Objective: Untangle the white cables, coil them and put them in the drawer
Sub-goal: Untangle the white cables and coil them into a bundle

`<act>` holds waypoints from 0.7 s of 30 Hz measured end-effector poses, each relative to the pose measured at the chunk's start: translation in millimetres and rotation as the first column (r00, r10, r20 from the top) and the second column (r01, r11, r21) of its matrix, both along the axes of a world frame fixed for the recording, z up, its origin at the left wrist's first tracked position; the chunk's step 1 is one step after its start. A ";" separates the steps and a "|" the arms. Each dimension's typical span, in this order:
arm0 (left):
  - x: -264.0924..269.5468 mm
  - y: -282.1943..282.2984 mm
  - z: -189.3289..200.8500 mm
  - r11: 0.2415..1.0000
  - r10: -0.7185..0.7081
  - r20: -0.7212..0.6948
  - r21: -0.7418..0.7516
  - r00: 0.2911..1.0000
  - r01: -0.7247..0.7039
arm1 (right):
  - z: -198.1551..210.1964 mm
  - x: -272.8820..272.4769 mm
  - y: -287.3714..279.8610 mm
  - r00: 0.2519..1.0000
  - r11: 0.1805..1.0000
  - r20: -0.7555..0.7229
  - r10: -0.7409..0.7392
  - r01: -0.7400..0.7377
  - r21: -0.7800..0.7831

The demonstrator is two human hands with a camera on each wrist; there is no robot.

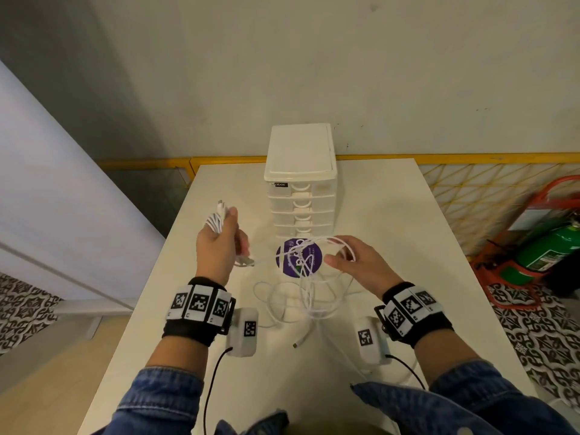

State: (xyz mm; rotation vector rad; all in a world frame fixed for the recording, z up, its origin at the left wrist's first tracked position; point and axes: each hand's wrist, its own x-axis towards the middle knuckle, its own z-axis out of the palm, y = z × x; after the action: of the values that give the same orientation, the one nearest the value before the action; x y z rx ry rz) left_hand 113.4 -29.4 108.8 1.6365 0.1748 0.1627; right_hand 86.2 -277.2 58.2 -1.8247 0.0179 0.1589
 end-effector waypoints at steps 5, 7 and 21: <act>-1.2 2.4 8.8 0.924 -0.215 0.078 -0.306 0.974 0.228 | 23.0 3.8 10.8 0.985 0.994 0.151 -0.083 0.071 0.081; 1.0 -3.1 11.4 0.837 -0.356 0.094 -0.411 0.930 0.362 | 29.8 9.8 19.6 0.965 0.999 0.262 -0.020 0.029 -0.034; -1.4 -36.4 37.9 0.474 -0.695 0.256 -0.539 0.672 0.696 | 14.7 1.4 68.9 0.981 0.946 0.042 0.189 -0.193 0.262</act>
State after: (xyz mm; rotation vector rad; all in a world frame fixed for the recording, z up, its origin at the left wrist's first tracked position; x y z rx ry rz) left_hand 112.0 -65.7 146.7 0.9378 -0.4355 -0.4985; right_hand 87.7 -208.4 72.9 -1.5578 -0.1851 0.2703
